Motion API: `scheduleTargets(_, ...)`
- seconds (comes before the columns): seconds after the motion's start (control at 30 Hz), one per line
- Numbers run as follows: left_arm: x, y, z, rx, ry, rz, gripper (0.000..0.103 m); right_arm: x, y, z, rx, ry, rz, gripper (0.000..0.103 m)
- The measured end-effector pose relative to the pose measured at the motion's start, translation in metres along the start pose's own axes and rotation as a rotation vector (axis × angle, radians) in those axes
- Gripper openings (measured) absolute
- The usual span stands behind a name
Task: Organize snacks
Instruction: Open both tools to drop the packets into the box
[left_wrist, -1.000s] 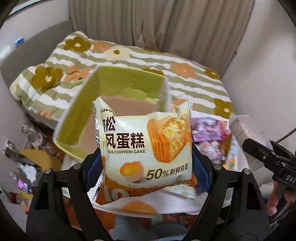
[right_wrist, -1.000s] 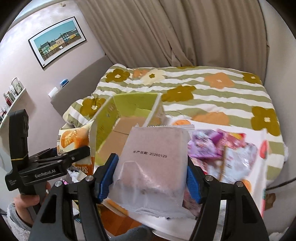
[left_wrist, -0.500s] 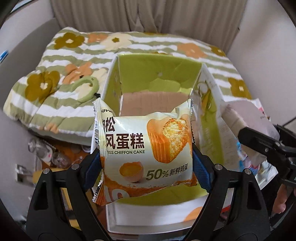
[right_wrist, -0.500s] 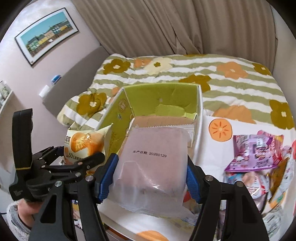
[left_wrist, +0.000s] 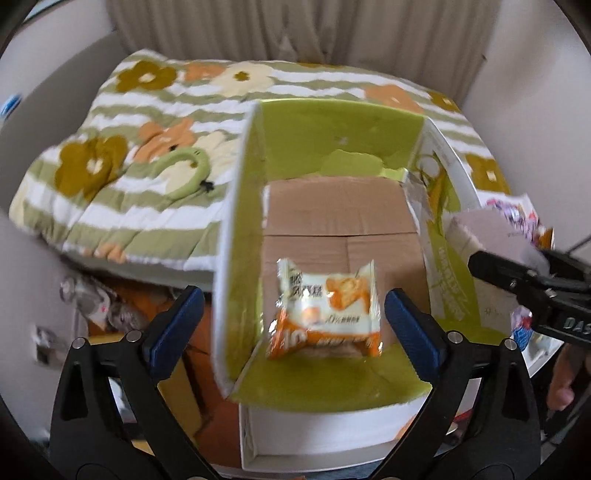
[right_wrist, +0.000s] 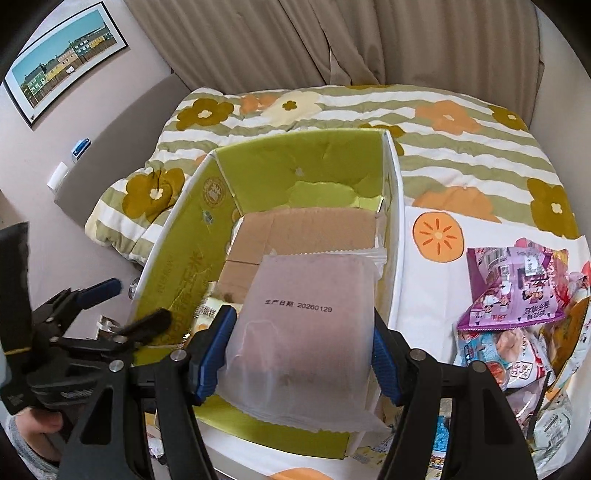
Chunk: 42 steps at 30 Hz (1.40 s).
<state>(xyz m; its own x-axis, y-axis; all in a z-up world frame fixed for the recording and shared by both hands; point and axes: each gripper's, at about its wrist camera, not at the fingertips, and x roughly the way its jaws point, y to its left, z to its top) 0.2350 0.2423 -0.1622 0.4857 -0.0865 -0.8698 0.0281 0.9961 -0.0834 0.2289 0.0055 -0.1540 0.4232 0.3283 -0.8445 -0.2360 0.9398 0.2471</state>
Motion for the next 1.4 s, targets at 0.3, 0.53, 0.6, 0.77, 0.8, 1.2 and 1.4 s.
scheduleTargets(0.3,-0.009,0.015,-0.013,-0.067,-0.019,0.028,0.097,0.026,0.021,0.001,-0.121,-0.009,0.023,0.064)
scheduleTargets(0.53,-0.011,0.014,-0.016,-0.066,-0.029,0.039,0.097,0.021,0.022,0.008,-0.139,-0.032,0.024,0.064)
scheduleTargets(0.6,-0.01,0.013,-0.015,-0.068,-0.026,0.037,0.097,0.018,0.021,0.006,-0.143,-0.042,0.016,0.064)
scheduleTargets(0.77,-0.02,0.007,-0.016,-0.056,-0.048,0.043,0.097,0.006,0.022,-0.001,-0.13,-0.05,0.038,0.064)
scheduleTargets(0.8,-0.025,0.004,-0.016,-0.051,-0.059,0.043,0.097,0.002,0.022,-0.002,-0.129,-0.054,0.041,0.064)
scheduleTargets(1.2,-0.063,-0.045,-0.017,0.051,-0.132,-0.066,0.097,-0.074,0.014,-0.027,-0.07,-0.174,-0.016,0.065)
scheduleTargets(1.4,-0.074,-0.091,-0.026,0.119,-0.154,-0.117,0.097,-0.109,-0.015,-0.045,-0.027,-0.229,-0.078,0.1)
